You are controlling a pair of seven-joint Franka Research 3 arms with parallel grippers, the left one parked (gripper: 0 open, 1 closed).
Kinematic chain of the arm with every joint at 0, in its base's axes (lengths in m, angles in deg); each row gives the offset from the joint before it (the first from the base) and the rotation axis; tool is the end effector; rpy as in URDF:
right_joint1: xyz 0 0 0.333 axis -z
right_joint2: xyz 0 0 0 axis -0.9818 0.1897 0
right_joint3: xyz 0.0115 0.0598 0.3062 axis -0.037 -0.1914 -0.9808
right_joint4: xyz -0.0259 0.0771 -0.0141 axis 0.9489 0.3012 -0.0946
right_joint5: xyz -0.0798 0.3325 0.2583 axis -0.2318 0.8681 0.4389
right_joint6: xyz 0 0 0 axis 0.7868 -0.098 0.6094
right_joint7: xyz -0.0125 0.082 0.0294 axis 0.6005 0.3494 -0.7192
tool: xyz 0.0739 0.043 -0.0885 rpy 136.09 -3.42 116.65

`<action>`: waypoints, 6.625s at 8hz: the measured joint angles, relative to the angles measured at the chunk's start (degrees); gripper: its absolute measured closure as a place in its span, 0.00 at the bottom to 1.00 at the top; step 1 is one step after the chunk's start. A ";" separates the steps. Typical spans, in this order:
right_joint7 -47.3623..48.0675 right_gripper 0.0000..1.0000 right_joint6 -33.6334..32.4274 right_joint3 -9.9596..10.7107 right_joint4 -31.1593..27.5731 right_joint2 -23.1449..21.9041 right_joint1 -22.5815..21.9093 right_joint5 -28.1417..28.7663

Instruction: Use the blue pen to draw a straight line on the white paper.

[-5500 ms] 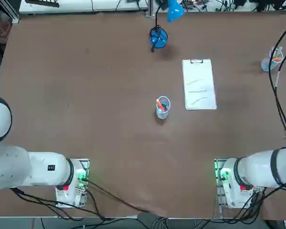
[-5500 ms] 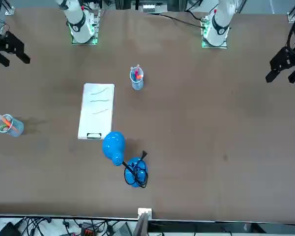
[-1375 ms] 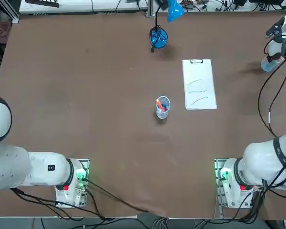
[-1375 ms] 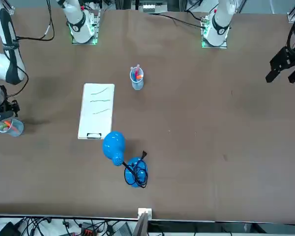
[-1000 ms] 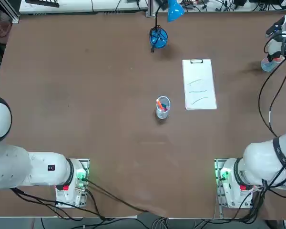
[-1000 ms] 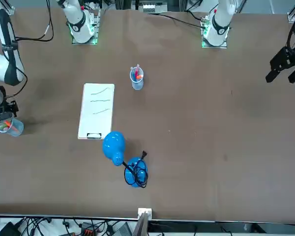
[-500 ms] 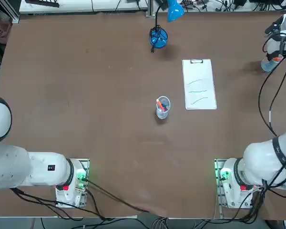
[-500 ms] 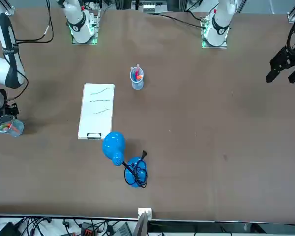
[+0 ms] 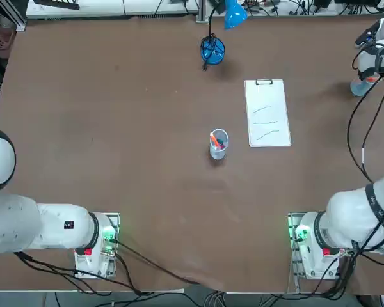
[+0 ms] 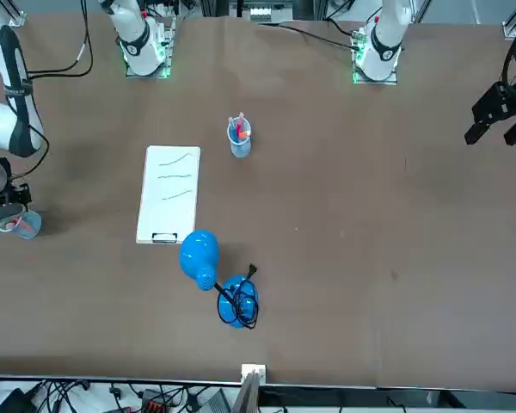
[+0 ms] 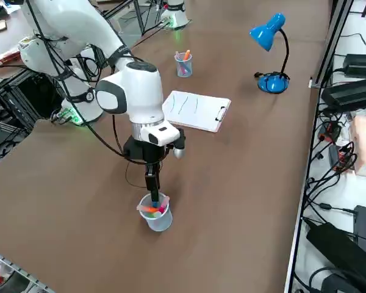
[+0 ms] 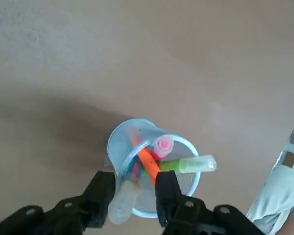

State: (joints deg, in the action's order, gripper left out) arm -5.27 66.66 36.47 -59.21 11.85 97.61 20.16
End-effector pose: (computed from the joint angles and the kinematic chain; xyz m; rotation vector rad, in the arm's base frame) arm 0.5953 -0.2831 0.2393 2.6634 0.6360 0.0105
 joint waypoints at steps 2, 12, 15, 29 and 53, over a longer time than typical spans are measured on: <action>0.02 0.53 0.00 -0.08 0.08 0.02 -0.11 -0.02; 0.66 0.80 -28.41 -1.08 14.48 -9.06 -10.28 4.42; 13.16 0.80 -45.10 -1.84 18.24 -15.08 -21.46 19.60; 43.87 0.80 -29.54 -1.12 9.21 -3.78 -48.45 17.32; 43.33 0.80 -30.44 -1.89 5.03 -7.87 -49.06 23.85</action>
State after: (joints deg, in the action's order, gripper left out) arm 38.06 36.22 34.58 -54.19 3.98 48.55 44.01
